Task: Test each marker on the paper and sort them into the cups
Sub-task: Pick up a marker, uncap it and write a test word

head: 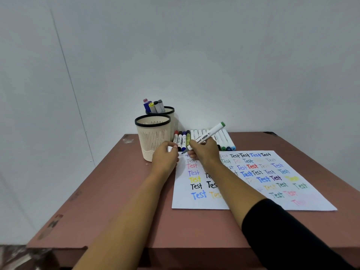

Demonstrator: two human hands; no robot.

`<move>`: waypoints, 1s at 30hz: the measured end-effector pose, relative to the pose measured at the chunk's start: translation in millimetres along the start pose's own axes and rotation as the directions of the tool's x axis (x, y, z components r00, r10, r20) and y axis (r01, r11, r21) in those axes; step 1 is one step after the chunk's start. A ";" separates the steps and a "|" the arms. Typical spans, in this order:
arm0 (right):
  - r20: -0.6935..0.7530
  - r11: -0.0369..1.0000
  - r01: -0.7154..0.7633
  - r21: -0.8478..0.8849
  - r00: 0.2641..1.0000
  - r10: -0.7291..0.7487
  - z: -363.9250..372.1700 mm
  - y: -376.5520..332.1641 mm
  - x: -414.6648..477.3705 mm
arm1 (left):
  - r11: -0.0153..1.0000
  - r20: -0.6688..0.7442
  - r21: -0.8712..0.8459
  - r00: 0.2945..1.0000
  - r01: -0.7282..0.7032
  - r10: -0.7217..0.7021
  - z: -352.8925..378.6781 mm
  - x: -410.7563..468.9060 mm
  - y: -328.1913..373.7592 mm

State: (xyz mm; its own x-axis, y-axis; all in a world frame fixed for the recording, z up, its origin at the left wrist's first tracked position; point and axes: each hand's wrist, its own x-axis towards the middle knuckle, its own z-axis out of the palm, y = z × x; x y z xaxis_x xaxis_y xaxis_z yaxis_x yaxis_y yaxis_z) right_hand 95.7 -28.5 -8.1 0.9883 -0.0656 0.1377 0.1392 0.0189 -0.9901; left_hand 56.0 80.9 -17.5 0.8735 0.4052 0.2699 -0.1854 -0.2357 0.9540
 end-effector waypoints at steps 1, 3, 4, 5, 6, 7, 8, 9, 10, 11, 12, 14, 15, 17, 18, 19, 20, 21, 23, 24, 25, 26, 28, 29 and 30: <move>0.006 1.000 0.004 -0.009 1.000 -0.003 0.5 0.9 -0.1 | 1.000 -0.013 0.021 1.000 -0.014 0.014 -0.3 -0.8 0.8; 0.016 0.999 0.013 -0.042 1.000 -0.012 1.8 3.2 0.1 | 0.998 -0.039 0.053 0.998 -0.040 0.042 -1.0 -2.0 2.5; 0.020 0.998 0.020 -0.062 1.000 -0.019 2.3 4.2 0.2 | 0.996 -0.045 0.072 0.998 -0.048 0.051 -1.4 -2.2 2.6; 0.022 0.996 0.029 -0.079 0.999 -0.027 2.7 4.9 0.5 | 0.994 -0.048 0.094 0.997 -0.051 0.056 -1.9 -3.0 3.8; 0.024 0.995 0.037 -0.089 0.999 -0.035 2.9 5.4 0.6 | 0.992 -0.050 0.117 0.997 -0.054 0.060 -2.5 -3.5 4.7; 0.026 0.995 0.043 -0.093 0.999 -0.041 3.2 6.1 0.8 | 0.988 -0.050 0.142 0.997 -0.054 0.061 -3.2 -3.6 5.0; 0.026 0.994 0.048 -0.097 0.999 -0.045 3.5 6.5 0.8 | 0.985 -0.052 0.166 0.997 -0.049 0.059 -3.9 -3.0 4.3; 0.027 0.993 0.052 -0.105 0.998 -0.049 3.7 6.9 0.9 | 0.983 -0.056 0.180 0.997 -0.041 0.052 -4.5 -2.0 3.0; 0.029 0.992 0.056 -0.116 0.998 -0.053 3.8 7.2 0.9 | 0.982 -0.059 0.185 0.997 -0.030 0.042 -5.2 -1.3 2.5; 0.030 0.990 0.059 -0.127 0.998 -0.056 4.1 7.3 1.0 | 0.982 -0.060 0.186 0.998 -0.018 0.029 -5.7 -0.9 2.2; 0.030 0.989 0.062 -0.136 0.998 -0.058 4.3 7.5 0.9 | 0.983 -0.059 0.183 0.998 -0.008 0.019 -6.2 -0.8 1.8; 0.020 0.987 0.063 -0.149 0.998 -0.061 4.6 7.5 0.8 | 0.986 -0.051 0.167 0.999 0.001 0.007 -7.2 -0.4 1.5; 0.008 0.987 0.062 -0.151 0.998 -0.061 4.4 7.5 0.8 | 0.987 -0.048 0.161 0.999 0.006 0.002 -7.3 -0.6 1.2; -0.006 0.989 0.054 -0.140 0.998 -0.055 3.5 7.3 1.3 | 0.989 -0.038 0.148 0.999 0.011 -0.005 -7.4 -0.7 0.1; -0.007 0.991 0.048 -0.127 0.999 -0.049 2.9 7.4 1.7 | 0.991 -0.031 0.133 0.999 0.014 -0.010 -7.4 -0.8 -0.5; -0.004 0.993 0.042 -0.112 0.999 -0.042 2.6 7.5 2.3 | 0.992 -0.029 0.122 0.999 0.019 -0.016 -7.2 -0.9 -0.5; 0.002 0.994 0.038 -0.107 0.999 -0.038 2.7 7.8 2.7 | 0.993 -0.028 0.120 0.999 0.024 -0.021 -7.3 -0.3 -1.3; 0.008 0.993 0.039 -0.116 0.999 -0.038 3.2 8.2 3.1 | 0.992 -0.025 0.126 0.999 0.027 -0.024 -7.4 -0.3 -1.4; 0.022 0.989 0.051 -0.141 0.999 -0.048 3.9 8.6 2.6 | 0.990 -0.025 0.140 0.999 0.031 -0.027 -7.6 -0.8 -0.3; 0.027 0.988 0.053 -0.142 0.998 -0.050 4.2 8.6 2.2 | 0.989 -0.030 0.145 0.999 0.030 -0.026 -7.8 -1.0 0.2; 0.032 0.990 0.052 -0.133 0.998 -0.048 4.3 8.4 1.8 | 0.989 -0.034 0.148 0.999 0.031 -0.026 -7.9 -1.5 0.8; 0.035 0.991 0.049 -0.124 0.998 -0.045 4.2 7.9 1.3 | 0.989 -0.037 0.148 0.999 0.029 -0.024 -8.0 -1.3 0.5; 0.032 0.992 0.045 -0.117 0.999 -0.042 3.7 6.9 0.7 | 0.989 -0.034 0.144 0.999 0.029 -0.024 -8.2 -1.2 -0.5; 0.022 0.993 0.045 -0.113 0.999 -0.043 3.3 6.6 0.8 | 0.989 -0.031 0.143 0.999 0.029 -0.025 -8.1 -1.3 -0.8; 0.008 0.994 0.045 -0.104 0.999 -0.045 2.9 6.4 0.9 | 0.990 -0.027 0.141 0.999 0.026 -0.022 -8.1 -1.0 -1.2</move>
State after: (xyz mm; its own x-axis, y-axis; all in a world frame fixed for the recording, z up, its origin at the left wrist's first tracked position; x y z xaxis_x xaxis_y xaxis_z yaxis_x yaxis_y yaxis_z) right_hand 97.6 -25.5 -14.2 0.9815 -0.0585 0.1823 0.1768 -0.0881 -0.9803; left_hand 51.7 87.9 -17.9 0.8650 0.4339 0.2519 -0.0973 -0.3475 0.9326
